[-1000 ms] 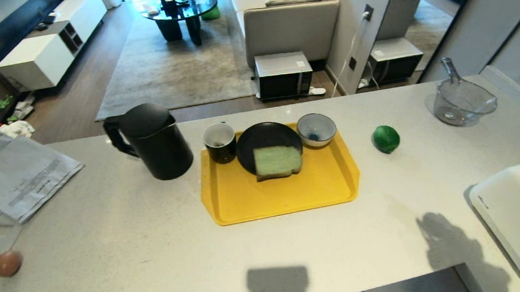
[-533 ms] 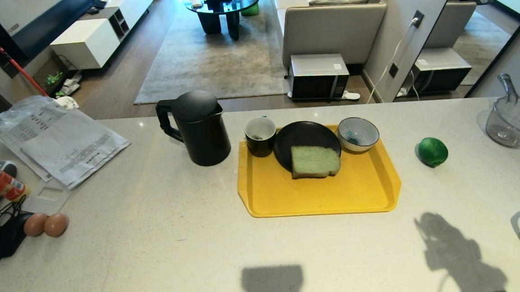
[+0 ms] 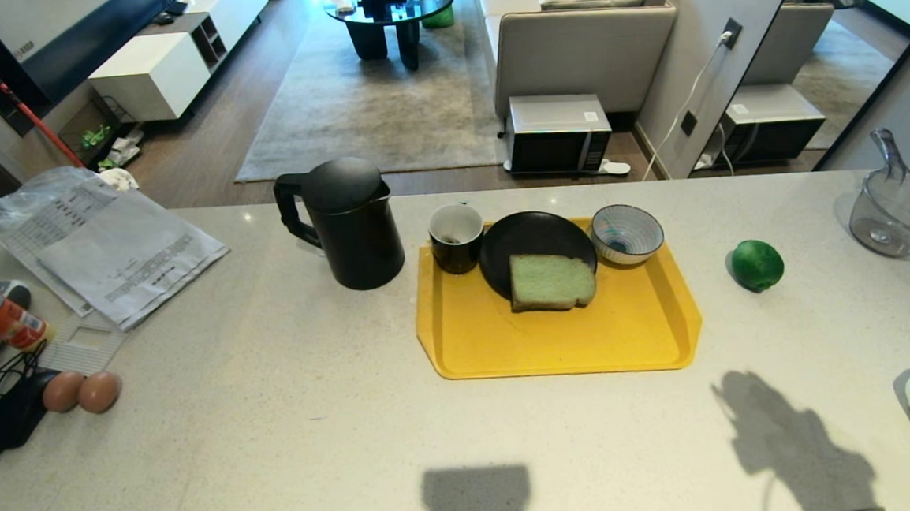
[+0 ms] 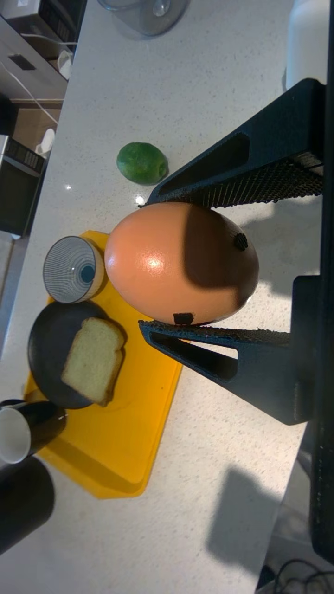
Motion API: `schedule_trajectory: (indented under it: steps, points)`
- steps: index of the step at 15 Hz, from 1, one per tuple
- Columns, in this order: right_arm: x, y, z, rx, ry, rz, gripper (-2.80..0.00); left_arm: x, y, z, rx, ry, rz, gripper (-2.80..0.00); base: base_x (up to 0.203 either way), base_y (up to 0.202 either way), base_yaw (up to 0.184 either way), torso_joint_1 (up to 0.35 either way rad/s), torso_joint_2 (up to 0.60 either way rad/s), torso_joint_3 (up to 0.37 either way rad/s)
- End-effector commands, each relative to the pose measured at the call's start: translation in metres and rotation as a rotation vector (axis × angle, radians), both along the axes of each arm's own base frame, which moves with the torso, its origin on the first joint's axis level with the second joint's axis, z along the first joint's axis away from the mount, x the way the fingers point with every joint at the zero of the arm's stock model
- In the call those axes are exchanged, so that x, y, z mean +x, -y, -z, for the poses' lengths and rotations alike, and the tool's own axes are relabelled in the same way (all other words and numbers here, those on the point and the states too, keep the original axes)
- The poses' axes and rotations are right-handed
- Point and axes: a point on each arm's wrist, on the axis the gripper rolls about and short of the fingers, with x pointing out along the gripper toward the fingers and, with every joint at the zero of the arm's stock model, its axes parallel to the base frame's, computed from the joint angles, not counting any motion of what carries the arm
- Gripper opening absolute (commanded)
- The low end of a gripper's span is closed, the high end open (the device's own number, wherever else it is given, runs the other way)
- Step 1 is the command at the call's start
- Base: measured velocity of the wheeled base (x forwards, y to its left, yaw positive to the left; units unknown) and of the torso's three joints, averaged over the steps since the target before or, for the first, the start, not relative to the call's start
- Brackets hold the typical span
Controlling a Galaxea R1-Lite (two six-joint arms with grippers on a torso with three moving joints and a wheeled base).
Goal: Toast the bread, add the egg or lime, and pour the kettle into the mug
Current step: Put the egg in the bowl
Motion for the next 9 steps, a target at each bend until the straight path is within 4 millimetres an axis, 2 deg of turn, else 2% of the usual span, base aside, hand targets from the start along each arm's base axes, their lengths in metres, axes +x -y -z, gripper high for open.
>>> schedule_trajectory:
  steps: [1, 5, 9]
  points:
    - [0.018, -0.003, -0.008, -0.053, -0.059, -0.004, -2.8, 0.001, 0.0, 0.005, -0.001, -0.013, -0.001, -2.8, 0.0, 0.0, 0.0, 0.0, 0.0, 0.0]
    - [0.068, -0.013, -0.024, -0.164, -0.161, -0.01, -2.8, 0.001, 0.0, 0.005, -0.001, -0.014, -0.001, -2.8, 0.0, 0.0, 0.0, 0.0, 0.0, 0.0]
    - [0.138, -0.026, -0.035, -0.234, -0.216, -0.009, -2.8, 0.001, 0.0, 0.005, -0.001, -0.014, -0.001, -2.8, 0.0, 0.0, 0.0, 0.0, 0.0, 0.0]
